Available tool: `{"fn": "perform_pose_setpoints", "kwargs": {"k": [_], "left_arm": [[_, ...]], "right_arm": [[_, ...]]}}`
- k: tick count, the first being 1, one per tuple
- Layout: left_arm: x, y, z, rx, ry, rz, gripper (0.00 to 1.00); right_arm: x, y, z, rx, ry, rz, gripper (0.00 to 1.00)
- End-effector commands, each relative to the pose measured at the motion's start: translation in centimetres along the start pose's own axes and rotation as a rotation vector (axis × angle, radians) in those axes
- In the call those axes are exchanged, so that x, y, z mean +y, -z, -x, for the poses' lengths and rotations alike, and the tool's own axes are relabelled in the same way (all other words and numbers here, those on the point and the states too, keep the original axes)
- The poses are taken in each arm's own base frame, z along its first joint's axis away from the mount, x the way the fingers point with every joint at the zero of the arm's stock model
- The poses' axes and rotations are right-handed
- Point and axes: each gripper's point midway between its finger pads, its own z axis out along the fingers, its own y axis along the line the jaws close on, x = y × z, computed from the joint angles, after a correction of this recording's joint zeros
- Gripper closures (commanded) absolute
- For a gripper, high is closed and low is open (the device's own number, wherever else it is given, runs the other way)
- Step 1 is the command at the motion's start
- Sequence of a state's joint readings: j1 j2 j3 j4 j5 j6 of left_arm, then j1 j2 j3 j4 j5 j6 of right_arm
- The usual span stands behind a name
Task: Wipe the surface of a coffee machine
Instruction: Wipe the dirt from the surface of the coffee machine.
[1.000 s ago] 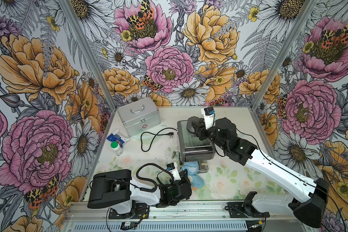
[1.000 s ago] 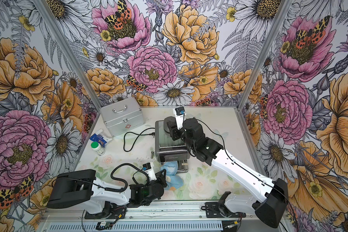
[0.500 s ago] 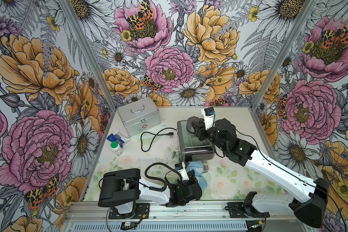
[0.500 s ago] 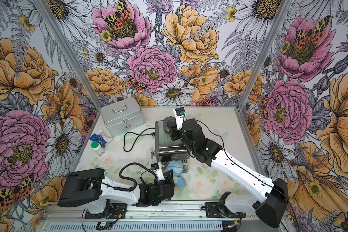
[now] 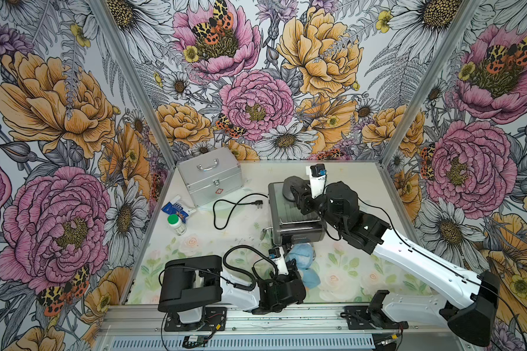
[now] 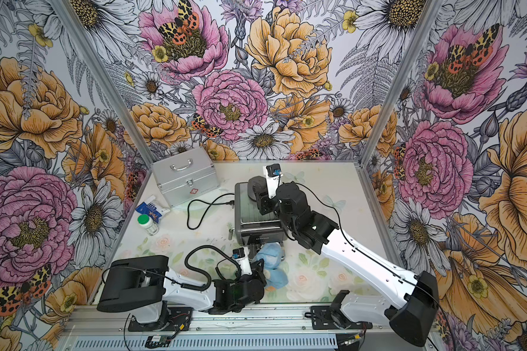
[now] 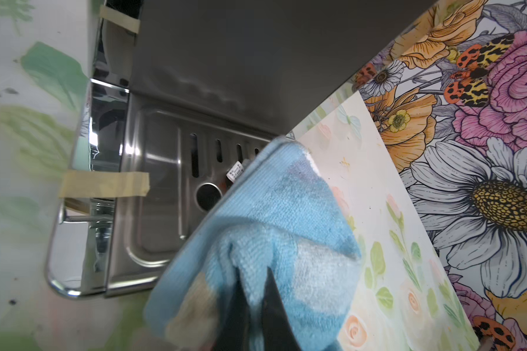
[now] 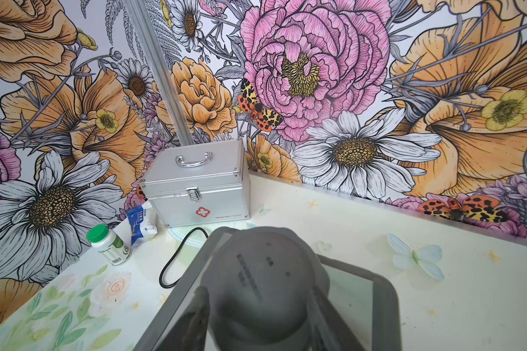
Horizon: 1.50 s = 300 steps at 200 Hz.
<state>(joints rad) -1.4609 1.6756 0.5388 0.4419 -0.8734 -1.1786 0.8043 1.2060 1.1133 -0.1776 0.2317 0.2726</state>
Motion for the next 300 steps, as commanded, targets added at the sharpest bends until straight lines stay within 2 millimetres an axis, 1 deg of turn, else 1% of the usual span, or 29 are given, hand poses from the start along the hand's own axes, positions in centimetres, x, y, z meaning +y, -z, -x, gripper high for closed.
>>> {"fn": "perform_pose_setpoints", "kwargs": {"k": [1, 7, 12, 24, 37, 41, 45, 48, 82, 101, 111, 117, 128, 140, 154, 170, 190, 207, 223, 233, 252, 268, 279, 287, 300], "left_arm": [[0.8, 0.0, 0.6, 0.008, -0.034, -0.051, 1.00], [0.4, 0.1, 0.8, 0.013, -0.050, -0.095, 1.00], [0.4, 0.1, 0.9, 0.019, -0.055, -0.120, 1.00], [1.2, 0.2, 1.4, 0.029, -0.023, -0.162, 1.00], [1.6, 0.5, 2.1, 0.018, -0.008, -0.217, 1.00], [1.8, 0.6, 2.1, 0.022, -0.007, -0.226, 1.00], [1.7, 0.8, 1.9, 0.032, -0.006, -0.249, 1.00], [1.9, 0.5, 2.5, 0.022, 0.001, -0.252, 1.00], [0.6, 0.8, 3.4, -0.001, -0.011, -0.337, 1.00], [0.9, 0.5, 4.1, -0.024, -0.014, -0.333, 1.00], [1.5, 0.3, 4.8, -0.042, -0.005, -0.322, 1.00], [1.7, 0.3, 5.5, -0.062, 0.014, -0.328, 1.00], [1.7, 0.4, 6.7, -0.090, 0.033, -0.350, 1.00], [1.3, 0.0, 7.2, -0.097, 0.030, -0.362, 1.00], [0.3, -0.3, 7.3, -0.092, 0.019, -0.392, 1.00], [-0.7, -0.2, 7.8, -0.108, -0.001, -0.422, 1.00], [-0.8, 0.5, 8.9, -0.149, -0.026, -0.421, 1.00], [-0.2, 1.0, 9.8, -0.181, -0.035, -0.397, 1.00], [-0.2, 1.6, 10.5, -0.209, -0.048, -0.398, 1.00], [0.1, 2.0, 11.3, -0.235, -0.025, -0.385, 1.00], [-1.6, 2.4, 12.1, -0.266, -0.067, -0.415, 1.00], [-1.9, 2.5, 13.1, -0.296, -0.087, -0.396, 1.00], [-2.4, 2.6, 13.4, -0.295, -0.098, -0.404, 1.00], [-2.9, 2.8, 13.7, -0.303, -0.114, -0.418, 1.00], [-3.0, 3.2, 14.5, -0.318, -0.123, -0.407, 1.00]], "right_arm": [[0.6, -0.6, -8.6, 0.281, 0.025, 0.031, 0.48], [0.7, -0.6, -8.7, 0.282, 0.025, 0.032, 0.48], [0.6, -0.6, -8.7, 0.282, 0.024, 0.030, 0.47], [0.6, -0.5, -8.7, 0.282, 0.025, 0.030, 0.47], [0.6, -0.4, -8.7, 0.281, 0.025, 0.030, 0.48], [0.6, -0.4, -8.7, 0.280, 0.024, 0.028, 0.48], [0.6, -0.3, -8.7, 0.279, 0.024, 0.029, 0.48], [0.5, -0.3, -8.8, 0.281, 0.024, 0.028, 0.47], [0.4, -0.4, -9.2, 0.289, 0.020, 0.022, 0.48], [0.5, -0.3, -9.3, 0.290, 0.018, 0.024, 0.47], [0.5, -0.3, -9.3, 0.290, 0.018, 0.024, 0.48], [0.5, -0.3, -9.3, 0.290, 0.018, 0.026, 0.48], [0.5, -0.3, -9.3, 0.291, 0.017, 0.026, 0.48], [0.5, -0.3, -9.4, 0.294, 0.018, 0.027, 0.48], [0.5, -0.4, -9.4, 0.294, 0.018, 0.026, 0.48], [0.5, -0.4, -9.5, 0.297, 0.020, 0.026, 0.48], [0.6, -0.4, -9.5, 0.297, 0.020, 0.029, 0.48], [0.6, -0.4, -9.4, 0.294, 0.018, 0.029, 0.48], [0.7, -0.6, -9.5, 0.298, 0.019, 0.031, 0.48], [0.9, -0.7, -9.6, 0.302, 0.019, 0.035, 0.48], [1.0, -0.9, -9.7, 0.307, 0.022, 0.038, 0.48], [1.3, -1.1, -9.8, 0.309, 0.023, 0.044, 0.48], [1.3, -1.1, -9.8, 0.311, 0.025, 0.046, 0.48], [1.3, -1.0, -9.9, 0.312, 0.026, 0.043, 0.48], [1.2, -1.1, -10.0, 0.312, 0.028, 0.041, 0.48]]}}
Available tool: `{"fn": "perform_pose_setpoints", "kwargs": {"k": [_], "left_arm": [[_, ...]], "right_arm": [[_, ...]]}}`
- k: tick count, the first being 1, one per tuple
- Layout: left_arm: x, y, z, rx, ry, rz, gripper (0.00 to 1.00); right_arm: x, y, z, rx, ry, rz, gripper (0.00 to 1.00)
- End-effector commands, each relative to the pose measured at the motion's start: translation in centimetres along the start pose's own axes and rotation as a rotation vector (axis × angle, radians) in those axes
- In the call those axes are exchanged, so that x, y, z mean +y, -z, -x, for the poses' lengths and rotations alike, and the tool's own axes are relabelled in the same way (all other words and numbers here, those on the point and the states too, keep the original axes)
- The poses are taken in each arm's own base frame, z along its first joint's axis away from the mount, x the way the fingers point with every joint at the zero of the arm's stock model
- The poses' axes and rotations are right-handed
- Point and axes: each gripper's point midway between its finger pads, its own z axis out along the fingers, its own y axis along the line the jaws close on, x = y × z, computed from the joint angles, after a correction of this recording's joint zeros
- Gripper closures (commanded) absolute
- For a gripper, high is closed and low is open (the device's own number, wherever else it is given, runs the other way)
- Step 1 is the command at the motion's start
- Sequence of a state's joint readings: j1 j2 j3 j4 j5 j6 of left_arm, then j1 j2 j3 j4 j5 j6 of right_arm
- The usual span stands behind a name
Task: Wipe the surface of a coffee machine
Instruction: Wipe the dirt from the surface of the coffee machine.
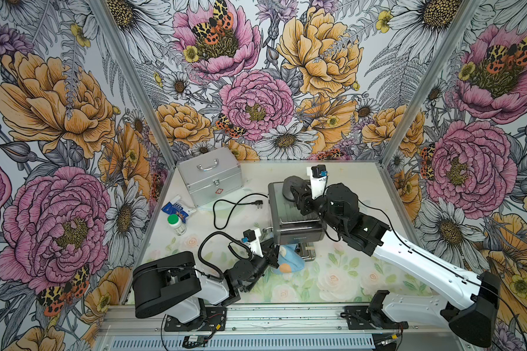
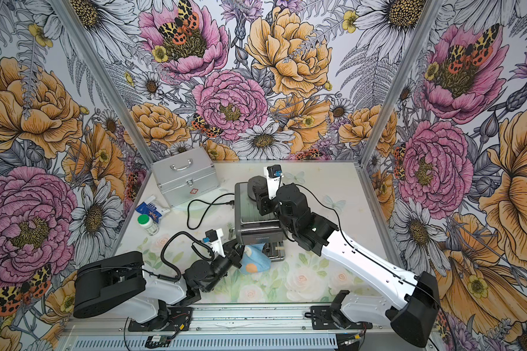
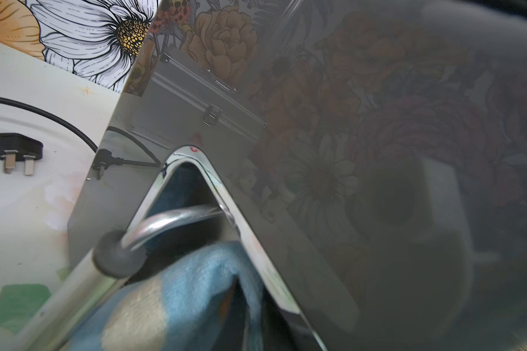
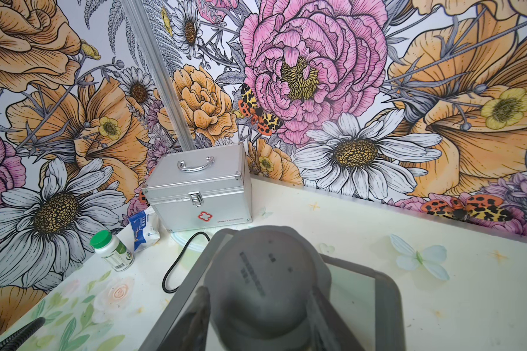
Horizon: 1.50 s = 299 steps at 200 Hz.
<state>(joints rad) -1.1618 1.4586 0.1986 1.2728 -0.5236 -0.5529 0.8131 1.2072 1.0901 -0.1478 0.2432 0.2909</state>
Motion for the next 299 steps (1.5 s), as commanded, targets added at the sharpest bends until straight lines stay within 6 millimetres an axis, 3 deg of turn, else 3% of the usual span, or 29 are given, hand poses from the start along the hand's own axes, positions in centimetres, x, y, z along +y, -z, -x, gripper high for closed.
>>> {"fn": "perform_pose_setpoints", "kwargs": {"k": [1, 42, 86, 118, 167, 203, 230, 250, 283, 299], "left_arm": [[-1.5, -0.4, 2.7, -0.067, -0.052, -0.007, 1.00], [-0.6, -1.0, 2.3, -0.018, -0.095, 0.056, 1.00], [1.7, -1.6, 0.1, -0.001, -0.063, 0.092, 1.00], [2.2, -2.7, -1.5, -0.009, -0.005, 0.053, 1.00], [0.7, -2.8, -2.9, 0.008, -0.026, 0.032, 1.00], [-0.5, -4.3, -7.4, 0.096, -0.029, 0.006, 1.00], [-1.7, -5.6, -8.8, 0.107, -0.022, -0.019, 1.00], [-1.5, -4.9, -8.4, 0.079, -0.038, 0.015, 1.00], [1.0, -2.8, -7.8, 0.061, -0.013, 0.103, 1.00], [1.3, -2.3, -7.8, 0.060, -0.006, 0.112, 1.00]], "right_arm": [[0.9, -0.8, -9.5, 0.318, 0.046, 0.040, 0.48], [1.1, -1.1, -9.8, 0.322, 0.041, 0.048, 0.49], [1.2, -1.2, -10.4, 0.336, 0.043, 0.053, 0.49], [1.1, -1.3, -11.0, 0.349, 0.036, 0.052, 0.49], [0.9, -1.0, -11.3, 0.352, 0.034, 0.048, 0.49], [1.0, -1.1, -11.1, 0.348, 0.036, 0.048, 0.49], [1.0, -0.9, -10.9, 0.341, 0.031, 0.048, 0.49], [1.1, -0.8, -10.7, 0.338, 0.027, 0.054, 0.49], [1.0, -0.9, -11.2, 0.345, 0.029, 0.050, 0.49], [1.1, -1.0, -11.3, 0.346, 0.023, 0.055, 0.49]]}}
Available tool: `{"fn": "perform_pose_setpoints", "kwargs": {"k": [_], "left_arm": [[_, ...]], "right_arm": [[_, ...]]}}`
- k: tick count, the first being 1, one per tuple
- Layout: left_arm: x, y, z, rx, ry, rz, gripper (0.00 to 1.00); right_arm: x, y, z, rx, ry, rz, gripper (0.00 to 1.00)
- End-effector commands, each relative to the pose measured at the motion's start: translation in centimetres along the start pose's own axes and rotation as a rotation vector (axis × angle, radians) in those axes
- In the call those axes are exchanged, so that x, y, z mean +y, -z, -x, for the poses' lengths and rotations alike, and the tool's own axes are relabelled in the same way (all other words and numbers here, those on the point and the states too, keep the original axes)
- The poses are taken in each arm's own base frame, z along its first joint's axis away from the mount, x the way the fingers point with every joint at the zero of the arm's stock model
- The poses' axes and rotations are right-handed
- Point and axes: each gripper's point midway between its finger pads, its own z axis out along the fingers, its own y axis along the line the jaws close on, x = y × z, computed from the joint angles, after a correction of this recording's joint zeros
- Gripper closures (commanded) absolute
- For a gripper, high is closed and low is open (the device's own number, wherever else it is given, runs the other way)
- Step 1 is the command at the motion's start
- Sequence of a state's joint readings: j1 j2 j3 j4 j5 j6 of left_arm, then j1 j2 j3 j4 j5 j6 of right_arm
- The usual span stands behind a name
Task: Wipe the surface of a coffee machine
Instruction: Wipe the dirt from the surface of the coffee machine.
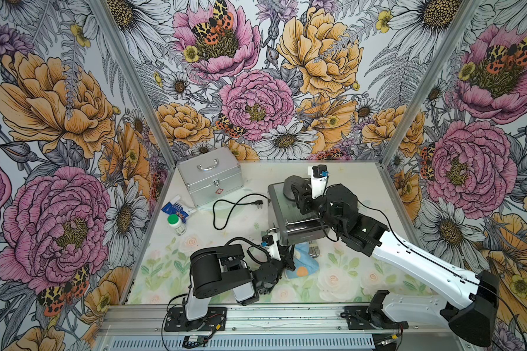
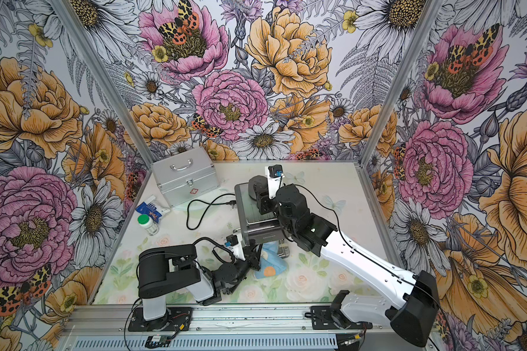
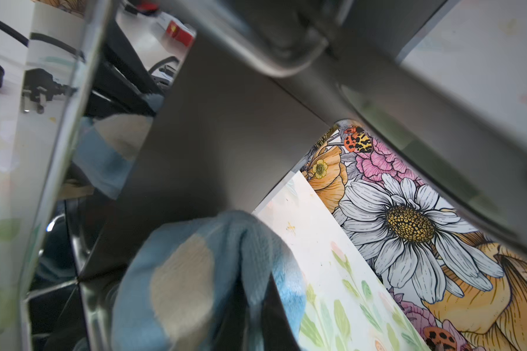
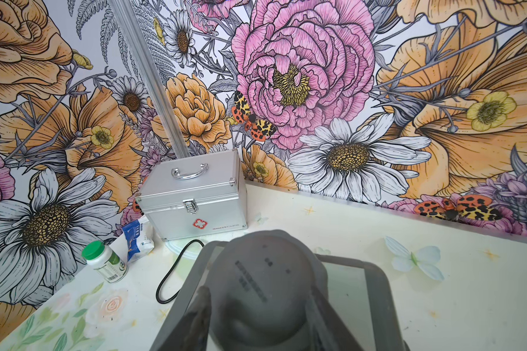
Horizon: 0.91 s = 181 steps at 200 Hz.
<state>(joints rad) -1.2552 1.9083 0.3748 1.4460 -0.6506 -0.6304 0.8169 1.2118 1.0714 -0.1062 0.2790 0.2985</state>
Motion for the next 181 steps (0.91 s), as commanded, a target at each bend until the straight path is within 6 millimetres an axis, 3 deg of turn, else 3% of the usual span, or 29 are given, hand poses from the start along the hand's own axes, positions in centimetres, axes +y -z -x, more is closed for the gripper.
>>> {"fn": "perform_pose_setpoints", "kwargs": {"k": [1, 27, 55, 66, 83, 123, 136, 167, 181], "left_arm": [[1.0, 1.0, -0.3, 0.014, -0.025, 0.038, 1.00], [0.1, 0.9, -1.2, 0.023, 0.002, 0.021, 1.00], [-3.2, -0.1, -3.2, 0.043, 0.012, -0.047, 1.00], [-3.3, -0.3, -3.6, 0.042, 0.028, -0.043, 1.00], [-2.3, -0.1, -3.5, 0.031, 0.027, -0.010, 1.00], [2.2, 1.8, -2.0, -0.010, 0.022, 0.116, 1.00], [4.4, 2.3, -0.4, -0.049, 0.021, 0.179, 1.00], [6.8, 4.8, 2.1, -0.109, -0.009, 0.254, 1.00], [6.6, 5.6, 3.7, -0.140, 0.002, 0.247, 1.00]], "right_arm": [[1.4, -0.4, -11.3, 0.370, 0.038, 0.080, 0.49], [1.4, -0.2, -11.1, 0.361, 0.035, 0.081, 0.49], [1.3, -0.1, -11.1, 0.360, 0.036, 0.078, 0.49], [1.3, 0.0, -11.0, 0.357, 0.032, 0.079, 0.49], [1.2, 0.0, -10.9, 0.353, 0.028, 0.079, 0.49], [1.3, 0.0, -10.8, 0.350, 0.030, 0.081, 0.49], [1.3, 0.0, -10.7, 0.350, 0.030, 0.082, 0.49], [1.3, 0.0, -10.9, 0.352, 0.033, 0.081, 0.49], [1.3, 0.0, -11.0, 0.354, 0.034, 0.080, 0.49]]}}
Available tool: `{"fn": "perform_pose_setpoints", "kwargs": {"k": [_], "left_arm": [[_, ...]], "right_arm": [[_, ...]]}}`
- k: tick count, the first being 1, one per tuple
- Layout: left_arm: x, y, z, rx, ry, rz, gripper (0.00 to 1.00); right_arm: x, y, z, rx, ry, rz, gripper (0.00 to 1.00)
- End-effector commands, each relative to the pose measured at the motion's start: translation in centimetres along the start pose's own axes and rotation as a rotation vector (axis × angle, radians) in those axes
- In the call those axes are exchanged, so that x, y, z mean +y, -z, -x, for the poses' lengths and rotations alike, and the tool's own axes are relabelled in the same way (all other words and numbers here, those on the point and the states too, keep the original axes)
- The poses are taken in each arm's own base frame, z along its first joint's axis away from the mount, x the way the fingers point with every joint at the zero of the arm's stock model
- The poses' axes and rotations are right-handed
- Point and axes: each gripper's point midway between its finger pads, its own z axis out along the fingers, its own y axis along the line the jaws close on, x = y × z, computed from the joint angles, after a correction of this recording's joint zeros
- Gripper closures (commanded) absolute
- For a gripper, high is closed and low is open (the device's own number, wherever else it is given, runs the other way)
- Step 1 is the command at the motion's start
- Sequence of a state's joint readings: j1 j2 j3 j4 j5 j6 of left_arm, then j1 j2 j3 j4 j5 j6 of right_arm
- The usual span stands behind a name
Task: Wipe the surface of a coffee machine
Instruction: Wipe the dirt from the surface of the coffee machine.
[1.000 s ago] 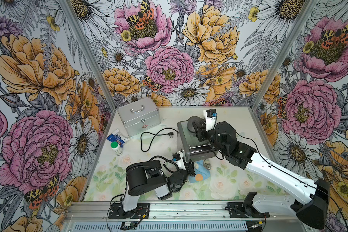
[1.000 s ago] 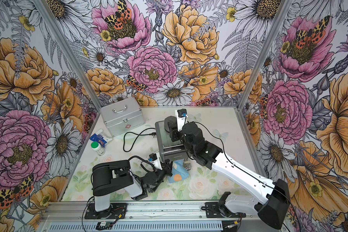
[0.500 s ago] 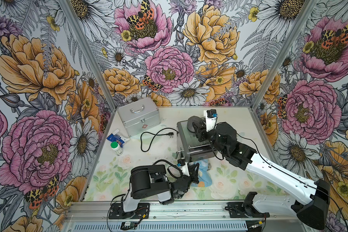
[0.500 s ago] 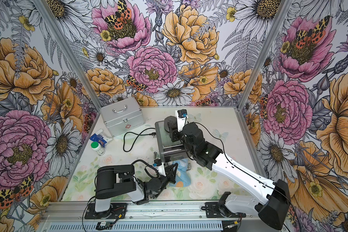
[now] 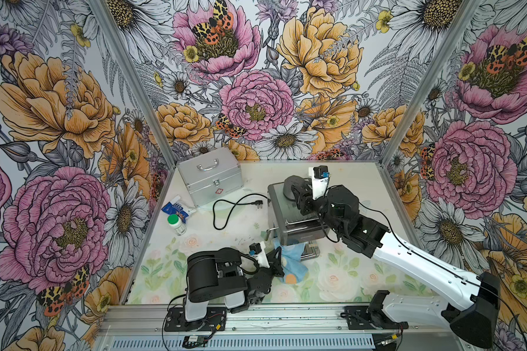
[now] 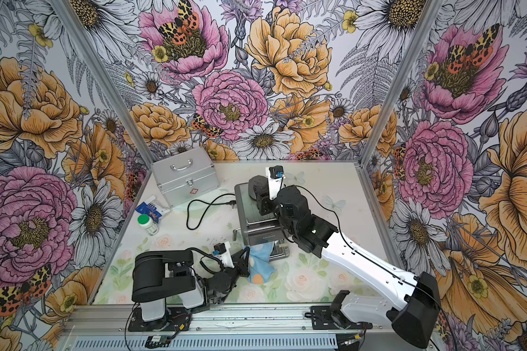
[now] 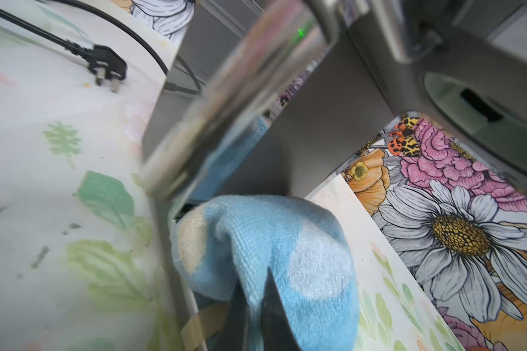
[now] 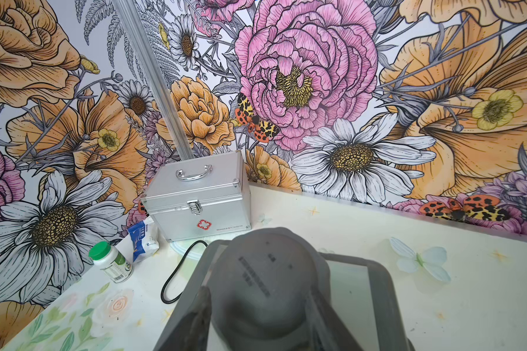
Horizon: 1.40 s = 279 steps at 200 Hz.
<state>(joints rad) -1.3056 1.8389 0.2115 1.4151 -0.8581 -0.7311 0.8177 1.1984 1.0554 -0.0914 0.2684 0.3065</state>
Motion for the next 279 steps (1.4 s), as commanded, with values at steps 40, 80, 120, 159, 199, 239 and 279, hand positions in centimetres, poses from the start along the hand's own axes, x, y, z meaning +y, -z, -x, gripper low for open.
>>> {"fn": "perform_pose_setpoints", "kwargs": {"k": [40, 80, 120, 159, 199, 239, 279], "left_arm": [[-1.7, 0.2, 2.4, -0.066, -0.022, -0.019, 1.00], [-3.5, -0.8, -2.4, -0.003, 0.032, -0.040, 1.00], [-4.4, -1.3, -5.2, 0.040, 0.060, -0.058, 1.00], [-5.3, -1.6, -5.7, 0.054, 0.073, -0.084, 1.00], [-1.0, -0.2, -3.3, 0.021, 0.080, 0.006, 1.00], [-2.0, 1.2, -1.9, 0.027, 0.076, -0.042, 1.00], [-7.8, 4.4, 2.2, -0.016, 0.058, -0.197, 1.00]], "right_arm": [[1.1, -0.4, -11.0, 0.362, 0.042, 0.064, 0.49], [0.9, -0.1, -10.7, 0.349, 0.042, 0.060, 0.49], [0.9, -0.1, -10.9, 0.355, 0.040, 0.062, 0.49], [0.8, 0.1, -10.8, 0.348, 0.033, 0.059, 0.49], [0.6, 0.7, -10.4, 0.332, 0.030, 0.058, 0.49], [0.3, 1.8, -10.1, 0.324, 0.010, 0.054, 0.49], [-0.1, 4.7, -8.0, 0.289, -0.032, 0.063, 0.47]]}}
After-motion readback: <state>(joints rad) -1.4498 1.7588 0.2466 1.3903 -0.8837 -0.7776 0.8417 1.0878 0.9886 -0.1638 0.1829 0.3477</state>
